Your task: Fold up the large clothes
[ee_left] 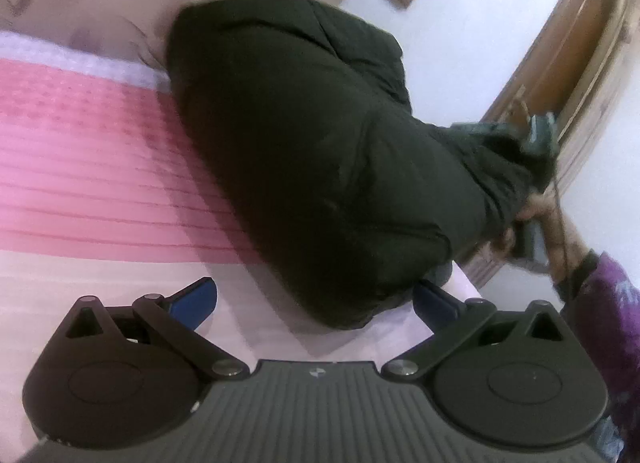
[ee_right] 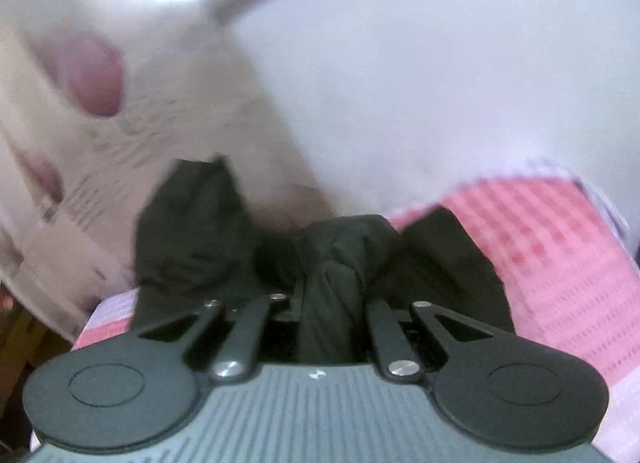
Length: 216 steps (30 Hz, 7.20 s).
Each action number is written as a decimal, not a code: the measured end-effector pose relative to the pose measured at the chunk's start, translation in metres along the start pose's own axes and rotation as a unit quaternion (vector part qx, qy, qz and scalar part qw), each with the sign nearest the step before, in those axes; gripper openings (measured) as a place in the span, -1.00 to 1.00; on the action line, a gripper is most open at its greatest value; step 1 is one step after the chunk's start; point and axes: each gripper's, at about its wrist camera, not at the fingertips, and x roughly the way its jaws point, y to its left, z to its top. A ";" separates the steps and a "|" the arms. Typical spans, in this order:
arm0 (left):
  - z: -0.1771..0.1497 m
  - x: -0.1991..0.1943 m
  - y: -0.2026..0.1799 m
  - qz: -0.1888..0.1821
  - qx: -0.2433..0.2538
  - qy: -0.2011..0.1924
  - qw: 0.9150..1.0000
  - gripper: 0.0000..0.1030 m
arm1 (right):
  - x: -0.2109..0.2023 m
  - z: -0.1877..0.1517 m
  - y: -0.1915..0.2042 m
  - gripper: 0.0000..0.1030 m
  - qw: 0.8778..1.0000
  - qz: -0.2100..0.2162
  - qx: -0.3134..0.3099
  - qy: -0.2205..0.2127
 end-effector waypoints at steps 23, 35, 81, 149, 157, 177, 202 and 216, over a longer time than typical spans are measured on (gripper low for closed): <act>-0.010 -0.097 0.084 0.135 -0.031 -0.051 0.989 -0.05 | 0.055 -0.136 0.049 -0.65 0.966 0.174 0.138 0.131; -0.023 -0.091 0.076 0.140 -0.044 -0.066 0.987 0.02 | 0.035 -0.082 0.157 1.00 0.965 0.124 0.048 0.226; -0.025 -0.081 0.060 0.168 -0.002 -0.049 0.985 0.46 | -0.015 -0.070 0.236 -0.56 0.961 0.028 -0.254 0.102; -0.002 -0.008 -0.040 0.012 0.122 -0.031 0.992 0.57 | 0.089 -0.059 0.122 -0.29 0.967 -0.003 -0.220 0.132; 0.003 0.001 -0.030 0.007 0.105 -0.013 0.994 0.53 | 0.105 -0.075 0.117 -0.29 0.959 -0.019 -0.245 0.141; 0.006 0.010 -0.027 0.002 0.098 0.000 0.995 0.56 | 0.123 -0.059 0.273 -0.32 0.911 0.016 -0.387 0.143; 0.012 0.016 -0.033 0.014 0.106 0.008 0.994 0.59 | -0.037 -0.070 0.138 -0.22 0.980 0.033 -0.194 0.028; -0.009 0.011 -0.031 0.029 0.147 -0.008 0.989 0.58 | -0.083 -0.207 0.043 -0.12 0.995 -0.026 -0.089 0.033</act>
